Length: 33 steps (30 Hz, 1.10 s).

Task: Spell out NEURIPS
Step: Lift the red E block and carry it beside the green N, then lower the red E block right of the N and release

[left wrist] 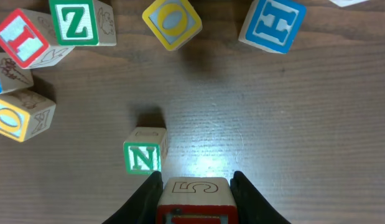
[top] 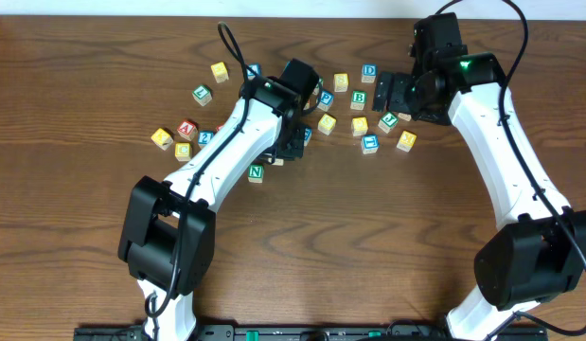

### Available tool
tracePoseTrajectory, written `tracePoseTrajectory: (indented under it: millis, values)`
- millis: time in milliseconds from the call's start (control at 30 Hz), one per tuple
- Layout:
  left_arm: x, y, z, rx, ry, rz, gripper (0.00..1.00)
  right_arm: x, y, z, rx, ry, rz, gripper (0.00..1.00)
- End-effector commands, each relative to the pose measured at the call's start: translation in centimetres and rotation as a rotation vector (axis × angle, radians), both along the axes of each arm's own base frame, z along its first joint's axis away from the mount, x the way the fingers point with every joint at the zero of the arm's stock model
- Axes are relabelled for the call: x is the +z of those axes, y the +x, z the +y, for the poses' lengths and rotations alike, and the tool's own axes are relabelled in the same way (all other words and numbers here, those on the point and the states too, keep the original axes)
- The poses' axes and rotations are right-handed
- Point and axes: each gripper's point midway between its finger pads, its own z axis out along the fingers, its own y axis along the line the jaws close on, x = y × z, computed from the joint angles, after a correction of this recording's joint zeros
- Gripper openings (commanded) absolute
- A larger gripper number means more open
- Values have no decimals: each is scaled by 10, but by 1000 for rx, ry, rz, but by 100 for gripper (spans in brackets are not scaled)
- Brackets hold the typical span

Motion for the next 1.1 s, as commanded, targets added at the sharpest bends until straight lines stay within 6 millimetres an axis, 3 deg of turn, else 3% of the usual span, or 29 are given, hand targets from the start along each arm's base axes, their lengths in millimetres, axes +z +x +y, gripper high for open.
tracePoseTrajectory:
  millis: [0, 333, 867, 1067]
  values:
    - [-12, -4, 3, 26, 5, 19, 27, 2, 2, -1, -8, -5, -7, 99]
    - [-41, -5, 3, 34, -7, 0, 27, 2, 2, -1, -9, -5, -7, 99]
    - [-71, -10, 5, 78, -24, -17, 27, 2, 2, -1, -9, -5, -7, 99]
    - [-74, -9, 7, 80, -19, -24, 27, 2, 2, -1, -8, -5, -7, 99]
